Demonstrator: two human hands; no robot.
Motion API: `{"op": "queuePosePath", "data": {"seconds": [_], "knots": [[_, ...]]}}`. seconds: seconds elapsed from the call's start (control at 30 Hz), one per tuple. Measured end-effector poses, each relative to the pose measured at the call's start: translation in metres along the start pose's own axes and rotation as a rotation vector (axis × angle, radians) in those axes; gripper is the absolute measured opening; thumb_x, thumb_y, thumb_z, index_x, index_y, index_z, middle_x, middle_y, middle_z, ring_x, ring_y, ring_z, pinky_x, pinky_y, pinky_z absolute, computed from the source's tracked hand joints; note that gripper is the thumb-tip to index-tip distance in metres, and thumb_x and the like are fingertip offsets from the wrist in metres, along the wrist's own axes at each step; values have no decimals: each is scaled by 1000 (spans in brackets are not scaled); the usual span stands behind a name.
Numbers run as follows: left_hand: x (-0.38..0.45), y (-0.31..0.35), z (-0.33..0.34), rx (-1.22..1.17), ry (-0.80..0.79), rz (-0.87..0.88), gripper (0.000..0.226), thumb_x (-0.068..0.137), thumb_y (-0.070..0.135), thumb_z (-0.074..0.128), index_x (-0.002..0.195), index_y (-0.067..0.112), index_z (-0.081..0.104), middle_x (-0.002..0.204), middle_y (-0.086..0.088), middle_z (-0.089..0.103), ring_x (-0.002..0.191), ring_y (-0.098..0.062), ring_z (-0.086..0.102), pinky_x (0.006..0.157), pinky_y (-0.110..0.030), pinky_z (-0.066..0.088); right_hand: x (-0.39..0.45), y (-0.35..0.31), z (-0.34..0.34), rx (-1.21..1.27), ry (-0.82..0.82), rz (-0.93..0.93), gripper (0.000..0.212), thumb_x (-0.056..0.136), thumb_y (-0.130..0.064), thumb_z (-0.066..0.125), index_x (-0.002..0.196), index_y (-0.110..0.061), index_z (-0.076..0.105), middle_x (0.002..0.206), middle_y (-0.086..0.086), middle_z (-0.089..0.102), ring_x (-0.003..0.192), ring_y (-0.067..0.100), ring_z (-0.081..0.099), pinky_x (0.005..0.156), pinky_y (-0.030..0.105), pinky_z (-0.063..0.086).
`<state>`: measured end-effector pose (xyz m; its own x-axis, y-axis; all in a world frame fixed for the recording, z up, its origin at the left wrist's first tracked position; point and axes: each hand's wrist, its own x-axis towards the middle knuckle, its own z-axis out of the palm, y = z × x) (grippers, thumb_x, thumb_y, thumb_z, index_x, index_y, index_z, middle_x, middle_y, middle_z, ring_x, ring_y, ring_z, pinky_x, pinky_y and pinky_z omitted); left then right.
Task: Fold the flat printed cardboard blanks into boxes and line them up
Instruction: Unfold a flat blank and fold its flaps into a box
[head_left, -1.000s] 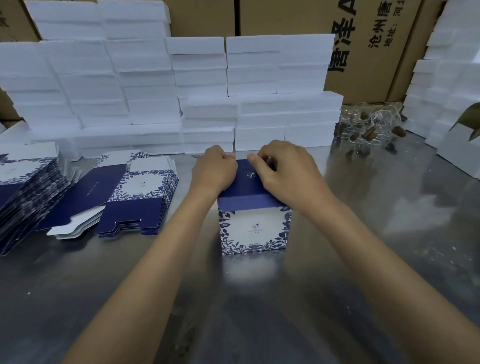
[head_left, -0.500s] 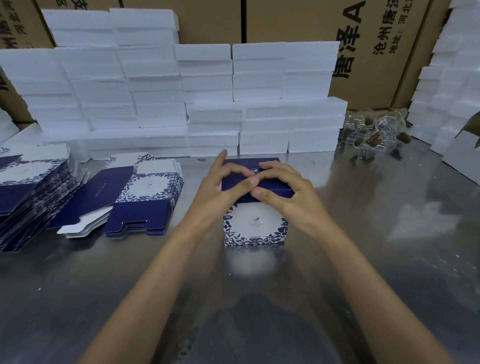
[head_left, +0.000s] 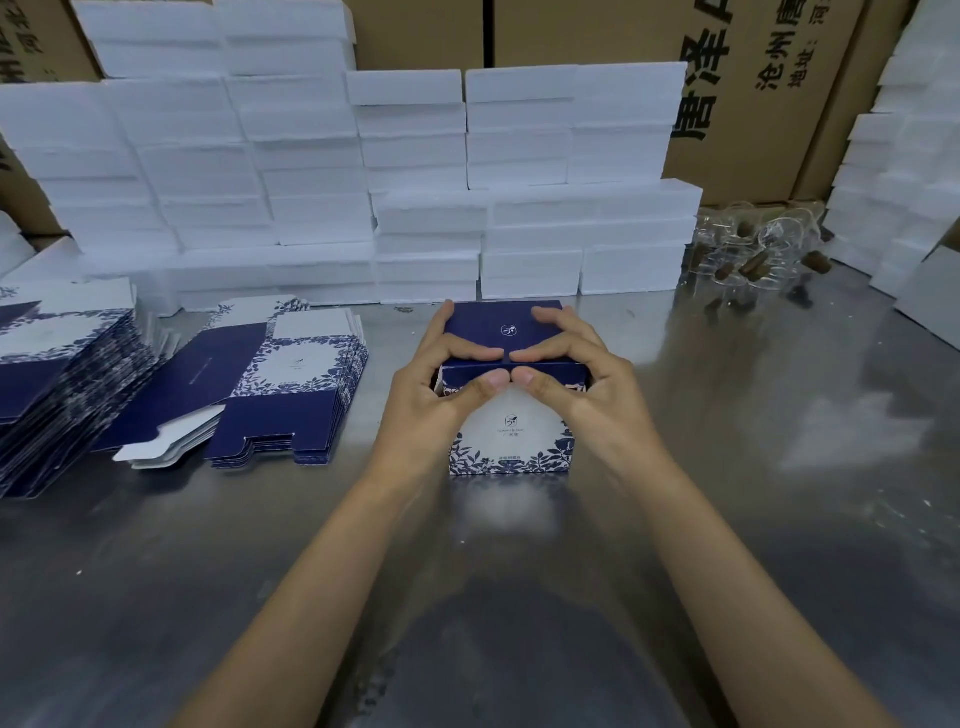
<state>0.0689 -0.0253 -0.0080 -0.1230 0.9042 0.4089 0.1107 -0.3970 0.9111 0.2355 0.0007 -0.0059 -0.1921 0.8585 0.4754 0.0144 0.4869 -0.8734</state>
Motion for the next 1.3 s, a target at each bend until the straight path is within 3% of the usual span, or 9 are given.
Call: {"op": "queuePosePath", "data": {"seconds": [0.2,0.4,0.67,0.73,0.83,0.93,1.07,1.17,1.3], "knots": [[1,-2,-7,-98,-48,-19,25,81,8,75,105,15,73,158,9,34,129,19,40,96,-10,46,0,6,-11,67,-49,55,22,88,-5,74,101,-23,75,156,-8,41,140,-8,38,110,20,40],[0,-5,-6,-241,-38,-56,17,76,16,73,93,21,76,153,10,40,141,-1,40,108,-35,46,-1,7,-8,218,38,119,22,85,3,74,97,-16,75,155,-3,45,139,2,46,113,36,44],[-3,0,-6,-186,-34,-36,16,89,5,65,103,12,72,143,20,48,140,1,40,96,-19,48,-5,5,-10,227,52,58,25,87,9,69,101,-12,73,138,-6,56,118,-8,60,92,16,51],[-5,1,-5,-144,-19,13,21,93,1,62,110,10,70,135,16,57,135,0,47,97,-17,48,-7,6,-9,79,124,13,25,90,5,69,105,-14,74,135,-6,58,123,-5,58,97,17,48],[-9,-5,4,-65,-6,37,34,98,1,57,128,15,63,138,-1,61,130,-13,56,104,-24,48,-17,6,0,-563,312,-243,27,92,-5,67,115,-16,75,140,0,60,134,16,51,115,34,35],[-10,-16,22,-5,-72,53,51,102,3,50,144,31,45,144,11,55,132,-3,51,107,-21,42,-25,7,18,-959,254,-344,42,88,-26,63,130,-18,67,144,0,58,137,20,48,122,44,18],[5,-44,45,31,-111,-144,59,107,21,42,154,45,14,152,17,39,123,14,48,96,-3,37,-14,19,6,-1135,277,-263,52,90,-42,62,137,-19,59,148,2,54,144,23,41,126,49,8],[16,-66,61,381,-228,-179,70,102,15,49,158,35,13,129,14,57,105,-3,63,83,-3,43,7,34,-27,-1204,325,-194,52,91,-47,63,133,-16,58,147,6,53,148,27,37,126,51,8],[38,-81,83,743,-356,-73,58,100,15,49,154,19,32,154,-6,43,142,-21,39,116,-30,30,48,60,-82,-1199,322,-73,49,96,-37,62,136,-12,52,156,9,42,155,28,18,126,49,1]]}}
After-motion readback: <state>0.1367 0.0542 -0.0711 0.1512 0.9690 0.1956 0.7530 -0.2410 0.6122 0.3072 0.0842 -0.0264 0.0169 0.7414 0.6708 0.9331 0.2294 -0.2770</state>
